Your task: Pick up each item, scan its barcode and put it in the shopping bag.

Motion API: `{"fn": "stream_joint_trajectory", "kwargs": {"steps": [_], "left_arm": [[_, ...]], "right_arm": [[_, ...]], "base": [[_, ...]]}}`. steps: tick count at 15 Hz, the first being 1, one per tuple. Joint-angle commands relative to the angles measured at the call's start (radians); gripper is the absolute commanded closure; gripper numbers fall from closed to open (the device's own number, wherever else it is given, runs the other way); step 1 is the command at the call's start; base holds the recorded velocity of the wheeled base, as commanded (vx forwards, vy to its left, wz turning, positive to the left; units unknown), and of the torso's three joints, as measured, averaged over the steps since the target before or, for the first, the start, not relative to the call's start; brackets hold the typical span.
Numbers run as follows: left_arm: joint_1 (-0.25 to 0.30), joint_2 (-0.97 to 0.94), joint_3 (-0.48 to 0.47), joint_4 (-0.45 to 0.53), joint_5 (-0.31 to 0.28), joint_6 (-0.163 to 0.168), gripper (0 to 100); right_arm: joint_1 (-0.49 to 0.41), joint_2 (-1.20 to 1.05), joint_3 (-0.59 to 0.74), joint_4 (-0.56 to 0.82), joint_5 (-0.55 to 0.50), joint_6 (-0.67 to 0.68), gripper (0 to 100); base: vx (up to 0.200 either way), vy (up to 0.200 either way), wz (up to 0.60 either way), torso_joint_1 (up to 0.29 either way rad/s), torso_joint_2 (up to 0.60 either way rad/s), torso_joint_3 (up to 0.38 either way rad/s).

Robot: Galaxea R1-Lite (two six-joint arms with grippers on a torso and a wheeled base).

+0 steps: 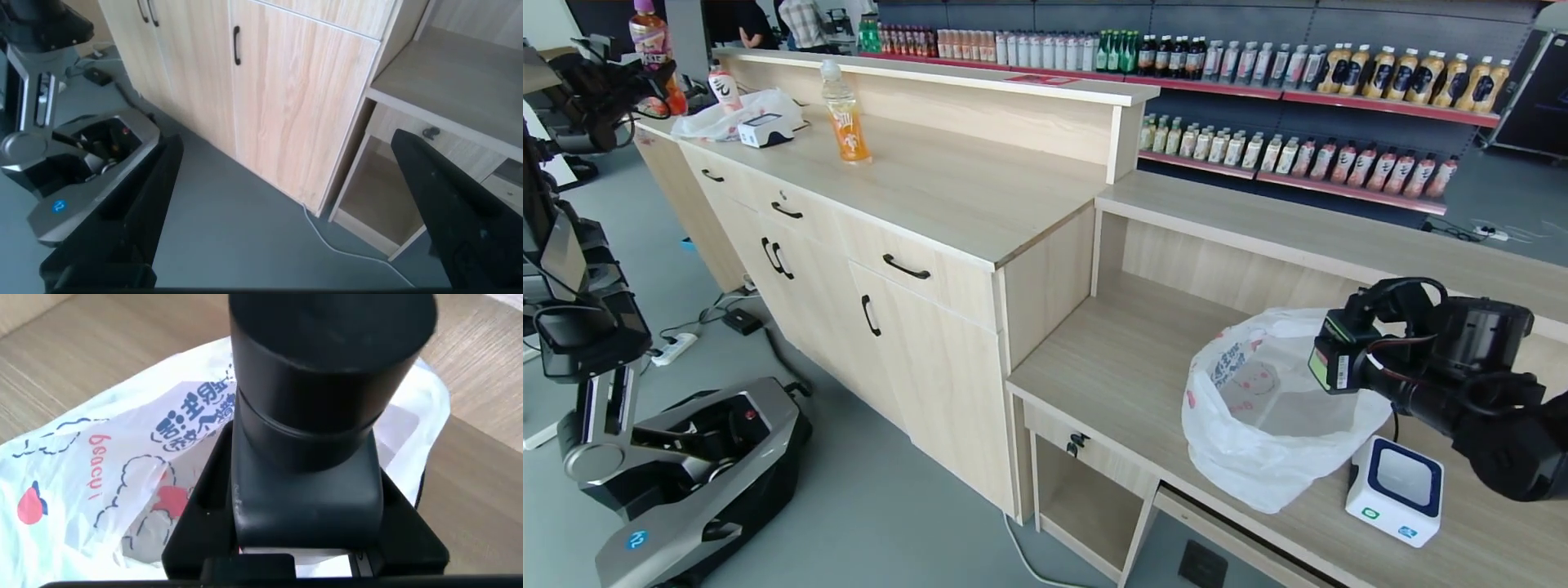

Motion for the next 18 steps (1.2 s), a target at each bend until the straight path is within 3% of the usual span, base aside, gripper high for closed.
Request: {"fn": "stream_joint_trajectory", "kwargs": {"steps": [1, 18], "left_arm": [[0.001, 0.000, 0.000, -0.001, 0.001, 0.000, 0], [0.001, 0.000, 0.000, -0.001, 0.001, 0.000, 0]], "right_arm": [[0.009, 0.077, 0.002, -0.020, 0.011, -0.002, 100], [0.068, 0.398, -0.037, -0.301, 0.117, -0.013, 100]], "base": [[0.000, 0.000, 0.00, 0.000, 0.00, 0.000], [0.000, 0.000, 0.00, 0.000, 0.00, 0.000]]}}
